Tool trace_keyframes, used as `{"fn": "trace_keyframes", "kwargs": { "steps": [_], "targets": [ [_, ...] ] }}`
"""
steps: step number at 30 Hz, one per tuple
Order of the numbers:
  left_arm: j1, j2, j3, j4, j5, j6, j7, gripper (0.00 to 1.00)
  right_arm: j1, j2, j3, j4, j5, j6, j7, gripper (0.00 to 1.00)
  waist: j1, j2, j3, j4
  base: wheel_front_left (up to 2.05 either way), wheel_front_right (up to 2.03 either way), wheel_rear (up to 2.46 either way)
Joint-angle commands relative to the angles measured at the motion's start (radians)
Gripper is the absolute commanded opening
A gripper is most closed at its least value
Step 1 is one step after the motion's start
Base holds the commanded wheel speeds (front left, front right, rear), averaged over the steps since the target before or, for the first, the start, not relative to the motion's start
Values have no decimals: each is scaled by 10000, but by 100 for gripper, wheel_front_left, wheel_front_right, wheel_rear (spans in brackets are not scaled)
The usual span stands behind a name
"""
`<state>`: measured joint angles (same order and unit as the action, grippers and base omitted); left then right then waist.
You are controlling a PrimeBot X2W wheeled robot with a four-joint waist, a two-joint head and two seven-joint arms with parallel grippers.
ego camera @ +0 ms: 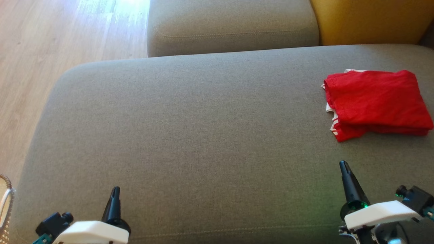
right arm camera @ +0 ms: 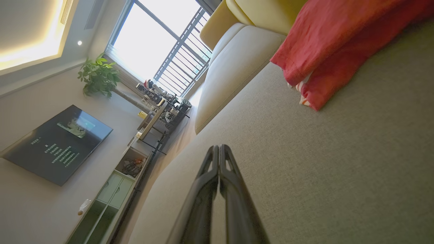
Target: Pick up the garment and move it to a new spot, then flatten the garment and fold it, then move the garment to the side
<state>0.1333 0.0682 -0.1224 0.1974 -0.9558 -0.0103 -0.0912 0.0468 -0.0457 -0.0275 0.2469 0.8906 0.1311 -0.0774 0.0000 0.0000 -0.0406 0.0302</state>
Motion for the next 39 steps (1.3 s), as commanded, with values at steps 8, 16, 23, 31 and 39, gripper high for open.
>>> {"fn": "trace_keyframes", "kwargs": {
  "steps": [8, 16, 23, 31, 39],
  "targets": [
    [-834, 168, 462, -165, -1089, -251, 234, 0, -656, -186, -26, -267, 1173, -1, 247, 0, 0, 0, 62, -42, 0, 0, 0],
    [-1078, 169, 685, -67, -2016, -402, 458, 0, -794, -192, -119, -230, 2158, -2, 479, 0, 0, 0, 122, -84, 0, 0, 0],
    [-1291, 167, 885, 19, -2824, -534, 658, 0, -915, -195, -204, -198, 3018, -2, 683, 0, 0, 0, 174, -120, 0, 0, 0],
    [-1536, 162, 1116, 117, -3744, -685, 889, 0, -1053, -198, -302, -161, 3998, -2, 919, 0, 0, 0, 233, -161, 0, 0, 0],
    [-1780, 155, 1351, 216, -4658, -836, 1122, 0, -1190, -199, -402, -124, 4973, -3, 1155, 0, 0, 0, 292, -202, 0, 0, 0]
  ]
}}
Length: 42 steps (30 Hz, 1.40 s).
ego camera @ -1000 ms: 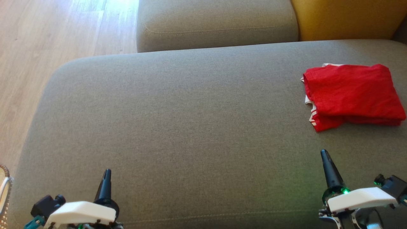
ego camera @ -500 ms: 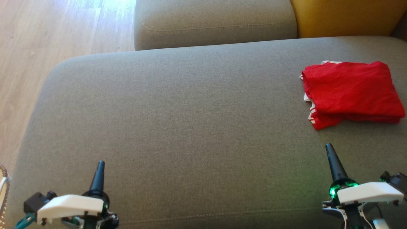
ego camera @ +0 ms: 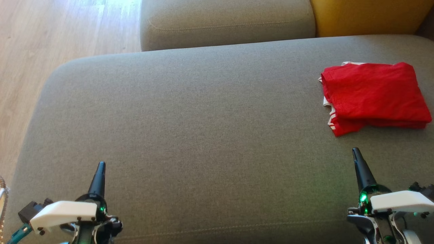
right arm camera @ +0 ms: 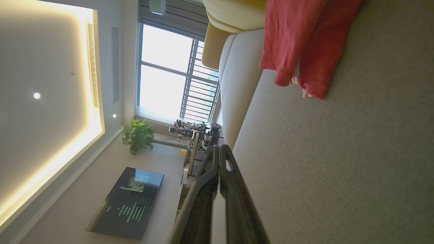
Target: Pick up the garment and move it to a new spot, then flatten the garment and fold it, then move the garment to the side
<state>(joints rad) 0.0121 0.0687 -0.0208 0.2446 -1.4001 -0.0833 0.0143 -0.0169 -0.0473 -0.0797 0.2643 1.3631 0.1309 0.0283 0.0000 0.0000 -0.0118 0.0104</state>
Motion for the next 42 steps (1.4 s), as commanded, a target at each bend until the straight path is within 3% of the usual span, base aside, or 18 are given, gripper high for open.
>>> {"fn": "trace_keyframes", "kwargs": {
  "steps": [1, 21, 42],
  "targets": [
    [-599, 148, 364, -244, -330, -124, 97, 0, -570, -184, 107, -294, 371, -1, 128, 0, 0, 0, 12, -9, 0, 0, 0],
    [-1166, 120, 923, -15, -2438, -474, 649, 0, -890, -182, -133, -208, 2629, -2, 682, 0, 0, 0, 150, -104, 0, 0, 0],
    [-1174, 50, 1021, -9, -2356, -474, 728, 0, -895, -143, -188, -204, 2582, -2, 726, 0, 0, 0, 150, -104, 0, 0, 0]
  ]
}}
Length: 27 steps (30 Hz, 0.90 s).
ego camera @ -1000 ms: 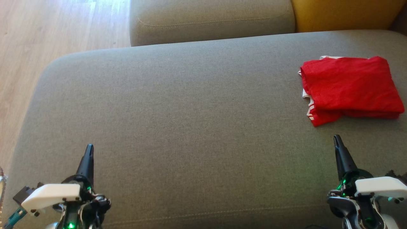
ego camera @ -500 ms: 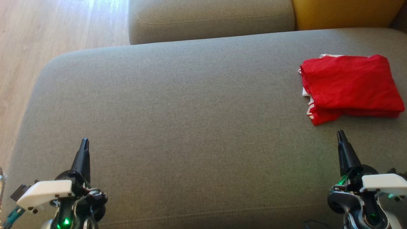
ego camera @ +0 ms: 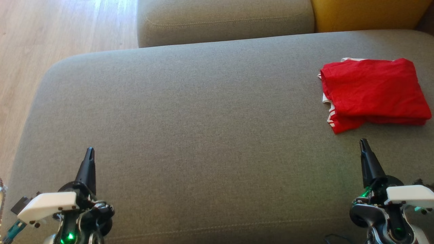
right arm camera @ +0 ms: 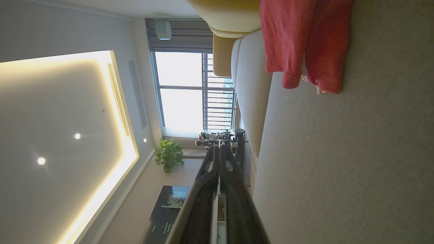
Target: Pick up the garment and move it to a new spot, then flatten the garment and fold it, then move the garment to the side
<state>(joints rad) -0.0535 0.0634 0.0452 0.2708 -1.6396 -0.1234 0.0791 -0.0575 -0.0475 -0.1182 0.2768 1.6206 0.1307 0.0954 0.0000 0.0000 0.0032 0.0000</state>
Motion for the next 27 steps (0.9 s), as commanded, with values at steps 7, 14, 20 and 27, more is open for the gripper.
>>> {"fn": "trace_keyframes", "kwargs": {
  "steps": [7, 14, 20, 27],
  "targets": [
    [-520, 85, 388, -271, 61, -73, 102, 0, -491, -131, 182, -328, -5, 0, 67, 0, 0, 0, 0, 0, 0, 0, 0],
    [-522, 69, 410, -269, 80, -73, 119, 0, -492, -123, 171, -327, -15, 0, 77, 0, 0, 0, -1, 0, 0, 0, 0],
    [-523, 55, 430, -268, 97, -73, 136, 0, -493, -115, 159, -327, -24, 0, 85, 0, 0, 0, -1, 0, 0, 0, 0],
    [-525, 39, 453, -267, 115, -73, 154, 0, -494, -107, 148, -326, -34, 0, 95, 0, 0, 0, -1, 0, 0, 0, 0]
  ]
}}
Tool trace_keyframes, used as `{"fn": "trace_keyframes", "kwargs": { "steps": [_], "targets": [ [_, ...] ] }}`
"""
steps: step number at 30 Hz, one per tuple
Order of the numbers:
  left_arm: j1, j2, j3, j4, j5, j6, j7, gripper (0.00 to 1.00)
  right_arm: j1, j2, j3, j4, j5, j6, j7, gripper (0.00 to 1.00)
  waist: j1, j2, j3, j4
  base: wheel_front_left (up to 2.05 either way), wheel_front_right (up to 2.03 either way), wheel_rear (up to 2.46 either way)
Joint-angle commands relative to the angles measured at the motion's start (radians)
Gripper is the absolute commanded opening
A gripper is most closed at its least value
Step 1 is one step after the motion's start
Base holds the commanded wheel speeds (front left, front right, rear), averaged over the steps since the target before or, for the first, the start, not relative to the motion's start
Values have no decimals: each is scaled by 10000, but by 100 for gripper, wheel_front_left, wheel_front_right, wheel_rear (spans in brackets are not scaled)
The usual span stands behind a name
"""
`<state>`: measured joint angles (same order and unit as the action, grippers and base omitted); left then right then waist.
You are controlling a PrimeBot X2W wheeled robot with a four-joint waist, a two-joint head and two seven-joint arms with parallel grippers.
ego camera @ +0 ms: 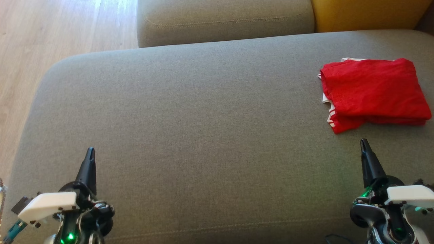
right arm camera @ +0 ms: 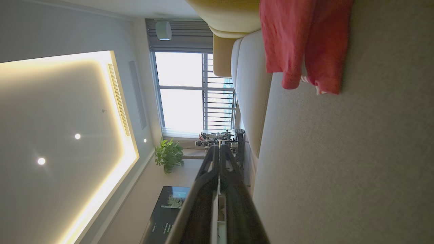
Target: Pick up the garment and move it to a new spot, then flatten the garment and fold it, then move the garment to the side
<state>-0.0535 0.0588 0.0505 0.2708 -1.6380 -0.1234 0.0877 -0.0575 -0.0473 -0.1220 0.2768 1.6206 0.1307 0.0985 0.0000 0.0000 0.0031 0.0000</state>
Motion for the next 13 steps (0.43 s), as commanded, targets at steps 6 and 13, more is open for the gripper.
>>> {"fn": "trace_keyframes", "kwargs": {
  "steps": [6, 13],
  "targets": [
    [-527, 72, 417, -266, 115, -73, 82, 0, -495, -102, 177, -326, -42, 0, 72, 0, 0, 0, 0, 0, 0, 0, 0],
    [-528, 59, 436, -266, 131, -73, 97, 0, -496, -95, 166, -325, -51, 0, 80, 0, 0, 0, 0, 0, 0, 0, 0]
  ]
}}
